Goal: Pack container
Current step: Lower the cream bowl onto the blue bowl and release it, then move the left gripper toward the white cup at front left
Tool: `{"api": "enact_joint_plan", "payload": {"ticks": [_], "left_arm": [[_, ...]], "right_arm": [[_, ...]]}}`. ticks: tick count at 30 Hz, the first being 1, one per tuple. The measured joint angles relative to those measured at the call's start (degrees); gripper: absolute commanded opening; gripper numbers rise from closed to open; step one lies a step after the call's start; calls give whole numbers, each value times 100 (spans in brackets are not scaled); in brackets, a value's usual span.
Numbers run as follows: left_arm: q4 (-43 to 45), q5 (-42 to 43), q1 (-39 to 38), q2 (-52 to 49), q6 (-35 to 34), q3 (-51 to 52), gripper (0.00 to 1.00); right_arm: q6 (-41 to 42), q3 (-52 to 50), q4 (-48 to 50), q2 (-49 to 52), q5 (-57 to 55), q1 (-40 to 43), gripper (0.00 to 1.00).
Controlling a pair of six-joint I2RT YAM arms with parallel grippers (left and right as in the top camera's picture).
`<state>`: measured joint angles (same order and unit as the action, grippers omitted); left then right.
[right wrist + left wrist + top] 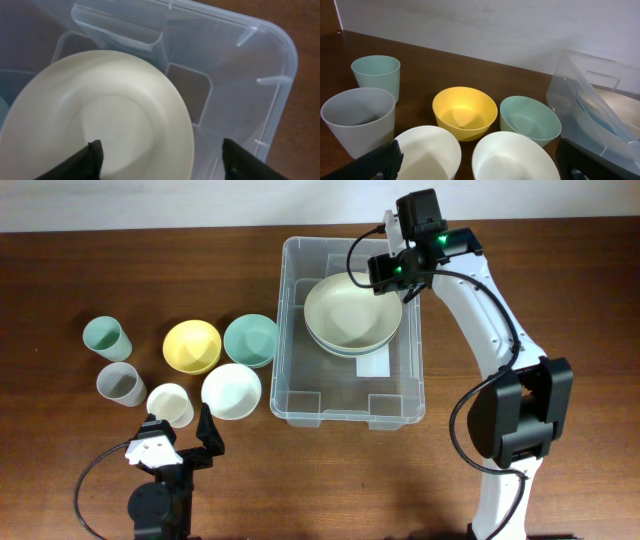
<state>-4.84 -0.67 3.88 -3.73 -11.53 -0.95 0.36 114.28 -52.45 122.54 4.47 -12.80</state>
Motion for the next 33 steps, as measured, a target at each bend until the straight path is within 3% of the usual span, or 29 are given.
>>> {"api": "enact_joint_plan", "payload": {"ticks": [2,4,5,17,33], "left_arm": [[0,0,0,0,0,0,100],[0,0,0,0,0,0,100],[0,0,0,0,0,0,100],[0,0,0,0,0,0,100],[0,0,0,-2,0,0,100]], "right_arm": [[68,31,-44,-35,-20,20,82],[175,79,-136,-160,-55,96,97],[190,92,-203,-238,-63,153,99],[291,262,-1298,-916,-221,2109,99],[289,262,-1316,-914,-232,2627,99]]}}
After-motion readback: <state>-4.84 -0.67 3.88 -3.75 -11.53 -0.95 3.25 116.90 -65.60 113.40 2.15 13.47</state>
